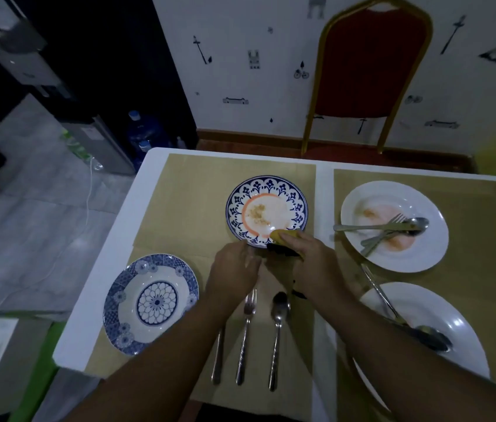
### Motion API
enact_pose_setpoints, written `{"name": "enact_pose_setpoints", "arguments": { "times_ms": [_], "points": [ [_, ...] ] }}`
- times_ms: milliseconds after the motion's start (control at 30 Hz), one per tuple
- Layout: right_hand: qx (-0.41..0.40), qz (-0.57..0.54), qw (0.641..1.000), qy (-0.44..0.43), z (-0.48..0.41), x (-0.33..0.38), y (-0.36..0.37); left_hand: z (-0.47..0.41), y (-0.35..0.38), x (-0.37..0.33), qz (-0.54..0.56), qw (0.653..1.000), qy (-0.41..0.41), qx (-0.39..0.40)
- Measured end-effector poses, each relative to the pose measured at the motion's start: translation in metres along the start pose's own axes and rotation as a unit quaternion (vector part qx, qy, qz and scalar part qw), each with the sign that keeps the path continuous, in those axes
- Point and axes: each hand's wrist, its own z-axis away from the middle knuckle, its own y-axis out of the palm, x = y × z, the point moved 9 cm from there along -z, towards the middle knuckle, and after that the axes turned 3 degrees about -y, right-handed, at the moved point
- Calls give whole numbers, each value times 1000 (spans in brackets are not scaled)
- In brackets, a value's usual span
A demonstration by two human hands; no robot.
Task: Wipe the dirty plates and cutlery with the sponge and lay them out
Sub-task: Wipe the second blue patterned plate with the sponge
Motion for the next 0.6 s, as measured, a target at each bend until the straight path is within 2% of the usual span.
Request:
{"name": "enact_pose_setpoints", "arguments": {
  "times_ms": [67, 167, 233, 300, 367, 467, 533, 600],
  "points": [
    [-2, 17, 1000, 15, -16, 1, 9, -18, -4, 19, 65, 994, -90, -4],
    [1, 25, 999, 34, -31, -1, 24, -41, 4, 43, 190, 959, -211, 19],
    [0, 33, 998, 51, -35, -4, 30, -54, 14, 52, 278, 922, -268, 31],
    [-2, 43, 997, 66, -37, -7, 34, -61, 25, 54, 388, 864, -318, 45],
    [-1, 60, 995, 74, -38, -10, 37, -65, 32, 49, 461, 818, -338, 64],
    [-5, 76, 994, 78, -37, -14, 36, -62, 35, 45, 494, 795, -345, 74],
    [-18, 71, 993, 88, -35, -16, 27, -56, 33, 42, 503, 792, -337, 80],
    [-33, 48, 993, 107, -33, -17, 13, -46, 28, 38, 489, 810, -315, 81]
  ]
}}
